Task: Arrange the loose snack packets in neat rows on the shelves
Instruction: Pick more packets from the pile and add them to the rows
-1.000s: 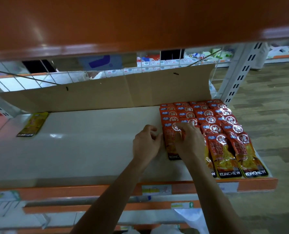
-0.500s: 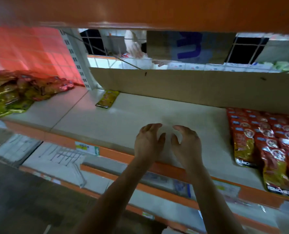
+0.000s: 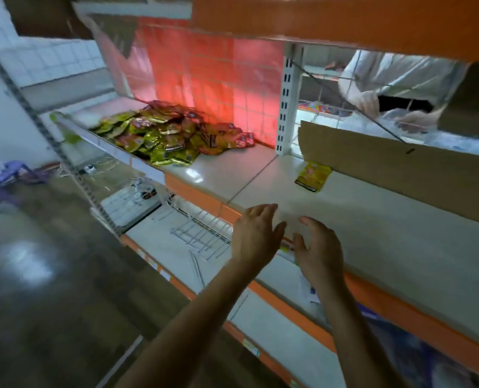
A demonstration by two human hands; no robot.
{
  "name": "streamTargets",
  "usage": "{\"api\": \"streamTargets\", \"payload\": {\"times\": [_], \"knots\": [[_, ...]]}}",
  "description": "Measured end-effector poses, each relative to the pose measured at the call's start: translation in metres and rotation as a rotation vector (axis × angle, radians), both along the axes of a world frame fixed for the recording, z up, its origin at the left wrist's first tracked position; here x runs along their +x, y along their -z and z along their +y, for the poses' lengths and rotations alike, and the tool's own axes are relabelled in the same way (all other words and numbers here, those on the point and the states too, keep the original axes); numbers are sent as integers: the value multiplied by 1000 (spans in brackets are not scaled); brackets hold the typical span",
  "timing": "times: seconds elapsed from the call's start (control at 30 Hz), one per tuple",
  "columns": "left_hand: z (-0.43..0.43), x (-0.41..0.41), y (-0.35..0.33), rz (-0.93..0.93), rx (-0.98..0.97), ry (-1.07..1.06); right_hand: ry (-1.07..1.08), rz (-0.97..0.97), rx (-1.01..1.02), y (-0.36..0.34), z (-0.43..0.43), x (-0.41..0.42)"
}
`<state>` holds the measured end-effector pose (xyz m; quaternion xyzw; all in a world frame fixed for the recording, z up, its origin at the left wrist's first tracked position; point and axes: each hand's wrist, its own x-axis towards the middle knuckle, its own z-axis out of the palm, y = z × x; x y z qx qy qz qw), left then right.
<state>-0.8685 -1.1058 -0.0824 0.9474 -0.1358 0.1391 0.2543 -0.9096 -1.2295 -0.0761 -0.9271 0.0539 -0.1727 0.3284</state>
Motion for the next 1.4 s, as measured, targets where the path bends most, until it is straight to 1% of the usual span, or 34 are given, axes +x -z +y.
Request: {"api": "streamTargets", "payload": {"times": [0.33, 0.5, 0.67, 0.8, 1.0, 1.17, 1.3, 1.4], "knots": [[90, 52, 6, 59, 62, -173, -133, 101, 15, 6, 83, 81], [131, 93, 0, 78, 110, -266, -228, 114, 91, 5, 123, 135], [165, 134, -3, 106, 117, -368, -294, 152, 75, 8, 153, 180], [179, 159, 2, 159, 105, -397, -320, 185, 65, 12, 166, 208], [206, 208, 5, 175, 61, -384, -297, 164, 64, 16, 195, 254], [239, 262, -1, 173, -28, -362, -245, 116, 171, 13, 228, 298], [264, 305, -4, 156, -114, -370, -203, 119, 158, 12, 256, 335], [276, 329, -4, 132, -116, -345, -159, 122, 137, 15, 273, 356]]}}
